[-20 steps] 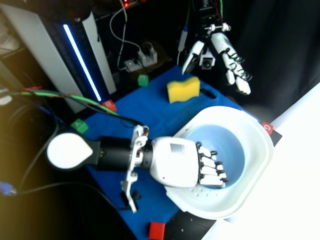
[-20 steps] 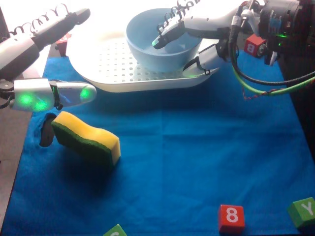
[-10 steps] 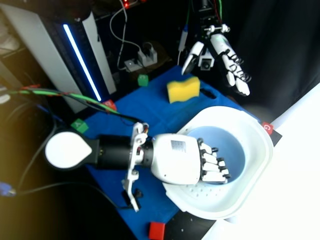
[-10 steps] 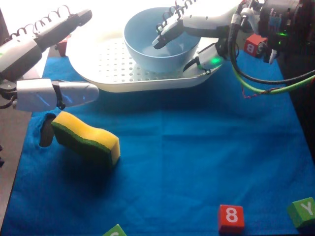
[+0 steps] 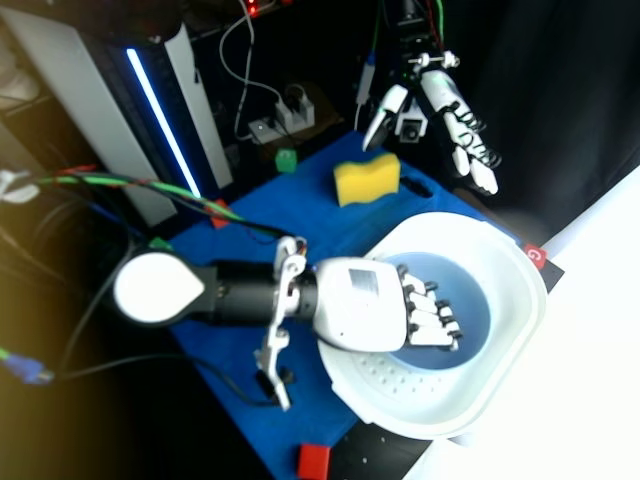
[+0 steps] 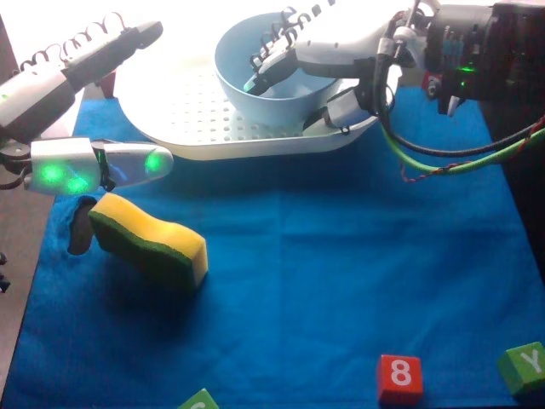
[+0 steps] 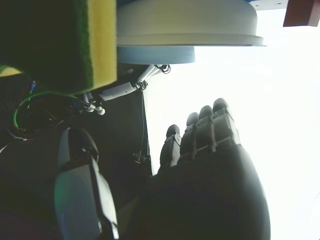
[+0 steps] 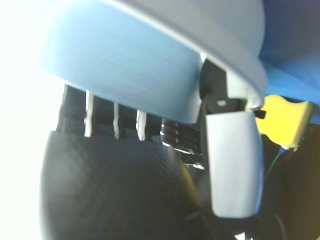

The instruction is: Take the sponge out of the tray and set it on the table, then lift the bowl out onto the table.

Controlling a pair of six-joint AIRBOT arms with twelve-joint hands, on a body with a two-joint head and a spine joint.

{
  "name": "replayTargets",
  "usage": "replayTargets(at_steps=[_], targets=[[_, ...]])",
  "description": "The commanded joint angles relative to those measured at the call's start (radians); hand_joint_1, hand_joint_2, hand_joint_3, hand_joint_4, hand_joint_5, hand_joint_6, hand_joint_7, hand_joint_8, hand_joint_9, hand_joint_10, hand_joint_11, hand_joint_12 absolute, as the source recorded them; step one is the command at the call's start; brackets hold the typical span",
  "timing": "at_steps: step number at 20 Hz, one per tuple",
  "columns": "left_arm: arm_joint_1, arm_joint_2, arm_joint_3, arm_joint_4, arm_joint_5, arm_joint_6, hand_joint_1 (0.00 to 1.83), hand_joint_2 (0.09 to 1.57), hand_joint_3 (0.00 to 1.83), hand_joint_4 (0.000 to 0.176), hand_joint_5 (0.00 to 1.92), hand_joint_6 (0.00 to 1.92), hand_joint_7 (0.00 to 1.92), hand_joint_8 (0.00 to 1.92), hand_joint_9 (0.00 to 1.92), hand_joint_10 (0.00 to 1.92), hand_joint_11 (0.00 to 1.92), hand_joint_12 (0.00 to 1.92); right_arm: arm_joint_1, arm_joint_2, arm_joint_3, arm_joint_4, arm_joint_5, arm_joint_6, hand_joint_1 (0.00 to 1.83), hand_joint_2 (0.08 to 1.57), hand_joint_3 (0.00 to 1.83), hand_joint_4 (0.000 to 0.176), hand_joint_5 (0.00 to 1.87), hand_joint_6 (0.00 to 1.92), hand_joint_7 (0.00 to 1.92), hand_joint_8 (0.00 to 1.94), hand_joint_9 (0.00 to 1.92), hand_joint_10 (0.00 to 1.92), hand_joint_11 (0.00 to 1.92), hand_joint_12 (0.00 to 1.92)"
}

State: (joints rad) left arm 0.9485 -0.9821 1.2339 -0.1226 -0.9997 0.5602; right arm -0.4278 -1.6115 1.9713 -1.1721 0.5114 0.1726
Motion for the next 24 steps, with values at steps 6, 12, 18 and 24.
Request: replayTargets(at_steps=[6, 12, 18, 24], targets=[[-0.007, -0.009, 0.007, -0.015, -0.136, -0.014, 0.55, 0.93, 0.0, 0.176, 0.06, 0.01, 0.02, 0.01, 0.0, 0.0, 0.03, 0.02, 0.018, -0.024, 0.024, 0.013, -0.006, 0.0, 1.21, 1.09, 0.0, 0.0, 0.7, 0.01, 0.58, 0.0, 0.63, 0.03, 0.2, 0.87], [-0.006, -0.011, 0.008, -0.015, -0.142, -0.017, 0.53, 0.92, 0.0, 0.176, 0.07, 0.0, 0.04, 0.01, 0.0, 0.0, 0.05, 0.03, 0.018, -0.028, 0.026, -0.022, -0.044, 0.0, 1.17, 1.25, 0.0, 0.0, 0.72, 1.22, 0.76, 1.51, 0.67, 1.38, 0.54, 1.65], [-0.006, -0.012, 0.008, -0.015, -0.146, -0.02, 0.52, 0.93, 0.0, 0.176, 0.06, 0.0, 0.05, 0.01, 0.01, 0.0, 0.07, 0.04, 0.018, -0.027, 0.026, -0.027, -0.047, 0.0, 1.1, 1.26, 0.01, 0.0, 0.7, 1.44, 0.58, 1.93, 0.71, 1.92, 0.8, 1.92], [-0.006, -0.012, 0.007, -0.015, -0.147, -0.022, 0.54, 0.92, 0.0, 0.174, 0.07, 0.0, 0.06, 0.01, 0.03, 0.01, 0.07, 0.04, 0.018, -0.027, 0.021, -0.027, -0.047, 0.001, 1.55, 1.11, 0.0, 0.0, 0.86, 1.92, 1.07, 1.94, 1.24, 1.92, 1.4, 1.92]])
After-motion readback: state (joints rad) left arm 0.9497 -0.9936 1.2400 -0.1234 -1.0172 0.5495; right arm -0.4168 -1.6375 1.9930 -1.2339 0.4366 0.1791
